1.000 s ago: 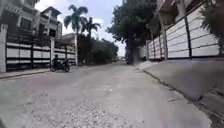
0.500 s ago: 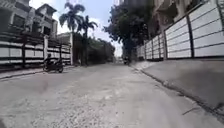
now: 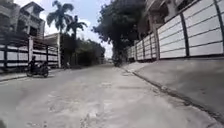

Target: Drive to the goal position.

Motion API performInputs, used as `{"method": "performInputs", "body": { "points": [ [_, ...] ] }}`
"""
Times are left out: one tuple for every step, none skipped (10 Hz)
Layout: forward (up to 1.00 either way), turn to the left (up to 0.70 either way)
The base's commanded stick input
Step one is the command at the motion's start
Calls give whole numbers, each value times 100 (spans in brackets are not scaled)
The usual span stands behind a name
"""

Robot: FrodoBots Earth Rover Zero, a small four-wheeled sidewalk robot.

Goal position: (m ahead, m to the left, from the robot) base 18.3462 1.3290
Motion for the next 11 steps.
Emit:
{"method": "performInputs", "body": {
  "points": [
    [100,-40],
    [100,-38],
    [100,-24],
    [100,-3],
    [100,0],
    [100,0],
    [100,0],
    [100,0],
    [100,0],
    [100,0],
    [100,0]
  ]
}}
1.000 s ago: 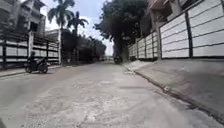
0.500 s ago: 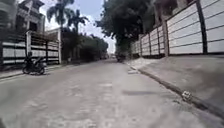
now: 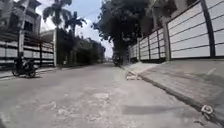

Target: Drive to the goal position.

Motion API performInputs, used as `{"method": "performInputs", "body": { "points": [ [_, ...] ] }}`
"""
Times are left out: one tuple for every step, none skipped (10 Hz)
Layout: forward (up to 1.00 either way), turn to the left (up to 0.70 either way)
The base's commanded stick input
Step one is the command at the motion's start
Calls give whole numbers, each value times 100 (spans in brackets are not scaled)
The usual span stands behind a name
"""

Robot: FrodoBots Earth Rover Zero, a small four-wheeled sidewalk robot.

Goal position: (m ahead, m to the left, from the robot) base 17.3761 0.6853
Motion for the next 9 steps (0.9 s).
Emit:
{"method": "performInputs", "body": {
  "points": [
    [100,0],
    [100,0],
    [100,0],
    [100,0],
    [100,0],
    [100,0],
    [100,0],
    [100,0],
    [100,0]
  ]
}}
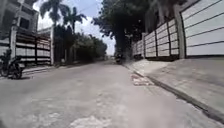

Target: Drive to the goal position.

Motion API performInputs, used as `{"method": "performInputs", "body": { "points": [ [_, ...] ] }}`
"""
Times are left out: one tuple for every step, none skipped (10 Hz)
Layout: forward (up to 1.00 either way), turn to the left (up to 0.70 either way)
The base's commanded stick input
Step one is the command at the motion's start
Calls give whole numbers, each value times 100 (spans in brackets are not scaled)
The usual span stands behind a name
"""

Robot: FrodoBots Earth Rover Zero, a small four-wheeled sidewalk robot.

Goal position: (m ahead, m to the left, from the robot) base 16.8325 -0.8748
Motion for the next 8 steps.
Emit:
{"method": "performInputs", "body": {
  "points": [
    [100,0],
    [100,0],
    [100,0],
    [100,-2],
    [100,-2],
    [100,-2],
    [100,-15],
    [100,-37]
  ]
}}
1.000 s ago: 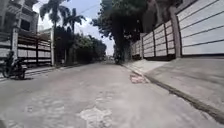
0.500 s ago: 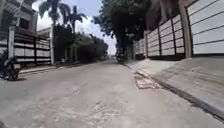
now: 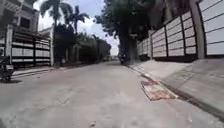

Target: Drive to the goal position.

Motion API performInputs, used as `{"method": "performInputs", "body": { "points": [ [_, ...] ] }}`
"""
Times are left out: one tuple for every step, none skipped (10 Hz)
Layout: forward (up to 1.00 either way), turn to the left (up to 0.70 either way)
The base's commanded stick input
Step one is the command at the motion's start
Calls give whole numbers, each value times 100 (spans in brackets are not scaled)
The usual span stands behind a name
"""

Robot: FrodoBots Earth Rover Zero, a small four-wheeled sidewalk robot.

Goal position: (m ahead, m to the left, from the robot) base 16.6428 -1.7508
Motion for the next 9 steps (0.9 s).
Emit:
{"method": "performInputs", "body": {
  "points": [
    [100,-39],
    [100,-38],
    [100,-22],
    [100,0],
    [100,0],
    [100,0],
    [100,0],
    [100,0],
    [100,0]
  ]
}}
